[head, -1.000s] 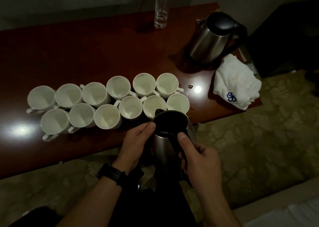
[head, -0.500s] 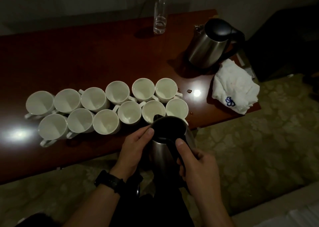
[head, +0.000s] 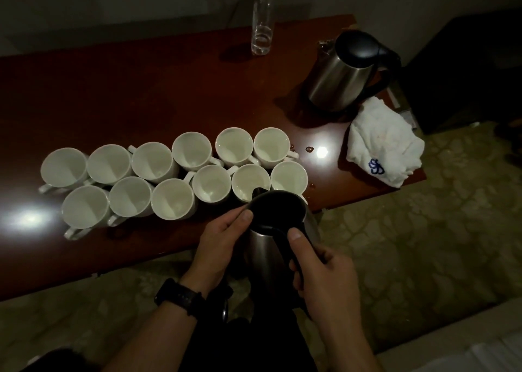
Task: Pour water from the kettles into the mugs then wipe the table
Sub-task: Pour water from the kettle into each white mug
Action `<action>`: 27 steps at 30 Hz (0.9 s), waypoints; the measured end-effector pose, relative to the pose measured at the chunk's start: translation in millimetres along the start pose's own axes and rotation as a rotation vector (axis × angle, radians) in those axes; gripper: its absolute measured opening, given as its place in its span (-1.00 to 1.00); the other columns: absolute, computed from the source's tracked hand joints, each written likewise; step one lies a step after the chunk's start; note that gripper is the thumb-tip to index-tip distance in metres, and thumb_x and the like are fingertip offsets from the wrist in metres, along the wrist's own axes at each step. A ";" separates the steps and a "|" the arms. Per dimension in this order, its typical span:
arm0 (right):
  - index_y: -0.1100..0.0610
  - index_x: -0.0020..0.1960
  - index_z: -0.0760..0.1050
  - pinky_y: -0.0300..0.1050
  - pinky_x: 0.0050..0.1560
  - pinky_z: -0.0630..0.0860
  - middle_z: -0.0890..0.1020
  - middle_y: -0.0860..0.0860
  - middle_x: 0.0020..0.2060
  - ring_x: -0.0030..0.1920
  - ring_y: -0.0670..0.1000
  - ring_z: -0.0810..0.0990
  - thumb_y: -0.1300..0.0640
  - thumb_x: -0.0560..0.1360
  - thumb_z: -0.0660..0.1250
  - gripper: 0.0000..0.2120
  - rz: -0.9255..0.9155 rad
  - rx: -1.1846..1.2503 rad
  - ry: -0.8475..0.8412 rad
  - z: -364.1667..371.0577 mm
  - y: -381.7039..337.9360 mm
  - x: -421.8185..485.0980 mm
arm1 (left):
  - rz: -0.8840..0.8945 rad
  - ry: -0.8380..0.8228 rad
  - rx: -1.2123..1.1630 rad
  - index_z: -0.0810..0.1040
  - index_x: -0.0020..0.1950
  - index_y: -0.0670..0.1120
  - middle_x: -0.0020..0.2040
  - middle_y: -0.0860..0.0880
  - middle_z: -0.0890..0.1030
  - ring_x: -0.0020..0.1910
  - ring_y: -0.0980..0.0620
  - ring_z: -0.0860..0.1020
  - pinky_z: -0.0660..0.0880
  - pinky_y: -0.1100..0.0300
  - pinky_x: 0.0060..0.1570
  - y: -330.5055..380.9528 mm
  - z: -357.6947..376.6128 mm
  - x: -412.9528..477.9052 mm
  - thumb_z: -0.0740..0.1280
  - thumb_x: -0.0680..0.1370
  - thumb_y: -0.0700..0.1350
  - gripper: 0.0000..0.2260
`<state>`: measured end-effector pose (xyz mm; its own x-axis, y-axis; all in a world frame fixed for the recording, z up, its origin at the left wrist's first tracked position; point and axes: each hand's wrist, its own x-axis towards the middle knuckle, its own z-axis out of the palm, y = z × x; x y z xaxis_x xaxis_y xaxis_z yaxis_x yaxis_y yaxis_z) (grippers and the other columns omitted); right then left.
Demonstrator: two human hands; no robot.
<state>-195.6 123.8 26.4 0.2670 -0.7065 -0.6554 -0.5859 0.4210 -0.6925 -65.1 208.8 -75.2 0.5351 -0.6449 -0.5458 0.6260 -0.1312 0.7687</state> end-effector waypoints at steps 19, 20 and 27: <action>0.06 -0.39 0.60 -0.04 -0.35 0.38 0.52 0.00 -0.57 -0.54 -0.06 0.46 -0.30 0.45 0.42 -0.53 -0.016 -0.007 -0.006 -1.3 -3.0 0.5 | -0.004 0.006 0.012 0.70 0.19 -0.11 0.15 -0.24 0.71 0.21 -0.27 0.65 0.47 -0.26 0.33 -0.3 -2.2 3.8 0.56 0.31 0.34 -0.34; 0.06 -0.40 0.60 -0.04 -0.36 0.38 0.52 0.00 -0.56 -0.54 -0.06 0.46 -0.30 0.45 0.42 -0.53 -0.015 -0.005 -0.008 -1.3 -3.0 0.7 | -0.006 0.003 0.010 0.70 0.19 -0.11 0.14 -0.23 0.71 0.20 -0.26 0.65 0.48 -0.25 0.32 -0.3 -2.2 3.9 0.56 0.30 0.35 -0.34; 0.06 -0.41 0.60 -0.09 -0.39 0.36 0.51 0.00 -0.58 -0.55 -0.07 0.45 -0.32 0.40 0.41 -0.54 -0.001 0.008 -0.012 -1.7 -3.9 -0.5 | -0.002 0.002 -0.001 0.70 0.21 -0.10 0.16 -0.24 0.70 0.23 -0.30 0.63 0.44 -0.34 0.36 -1.9 -2.0 3.7 0.57 0.33 0.32 -0.36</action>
<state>-194.8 121.6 29.8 0.2764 -0.7003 -0.6582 -0.5798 0.4247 -0.6953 -63.1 208.3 -79.4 0.5347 -0.6434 -0.5478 0.6275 -0.1317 0.7674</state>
